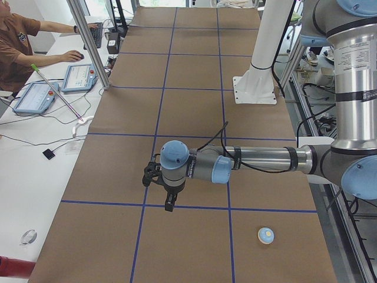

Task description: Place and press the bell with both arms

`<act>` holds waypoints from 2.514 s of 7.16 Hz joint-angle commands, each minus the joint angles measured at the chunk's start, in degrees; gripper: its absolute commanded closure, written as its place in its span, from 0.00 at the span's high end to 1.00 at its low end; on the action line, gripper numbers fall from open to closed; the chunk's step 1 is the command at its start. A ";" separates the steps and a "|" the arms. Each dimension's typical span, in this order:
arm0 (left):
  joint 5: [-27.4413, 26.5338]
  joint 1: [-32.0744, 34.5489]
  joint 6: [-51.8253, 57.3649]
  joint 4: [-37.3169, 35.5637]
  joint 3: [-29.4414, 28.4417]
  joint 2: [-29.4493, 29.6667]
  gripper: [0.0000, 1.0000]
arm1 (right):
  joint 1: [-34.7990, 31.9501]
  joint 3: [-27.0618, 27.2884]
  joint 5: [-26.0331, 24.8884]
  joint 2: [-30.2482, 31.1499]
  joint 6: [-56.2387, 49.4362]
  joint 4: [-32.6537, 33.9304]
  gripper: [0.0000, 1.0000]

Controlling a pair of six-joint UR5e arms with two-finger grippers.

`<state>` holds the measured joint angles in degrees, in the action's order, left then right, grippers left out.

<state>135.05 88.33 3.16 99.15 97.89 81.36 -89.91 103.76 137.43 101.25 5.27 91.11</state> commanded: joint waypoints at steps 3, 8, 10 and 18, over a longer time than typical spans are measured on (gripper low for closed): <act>-1.71 0.08 -0.78 -0.44 0.10 0.46 1.00 | 0.00 -0.05 0.20 -0.09 -0.61 -0.32 1.00; -18.24 -1.05 -15.65 -25.73 21.34 1.34 1.00 | 0.00 0.13 0.12 0.00 -0.61 -0.49 1.00; -26.54 -7.17 -33.73 -29.60 26.00 0.47 1.00 | 0.00 0.22 0.12 0.00 -0.61 -0.49 1.00; -42.33 -47.08 -124.18 -46.31 27.28 -7.53 1.00 | 0.00 0.83 0.12 -0.61 -0.70 -0.49 1.00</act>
<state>92.42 45.72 -109.08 55.19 126.48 73.95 -89.91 104.42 137.52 100.88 4.57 90.56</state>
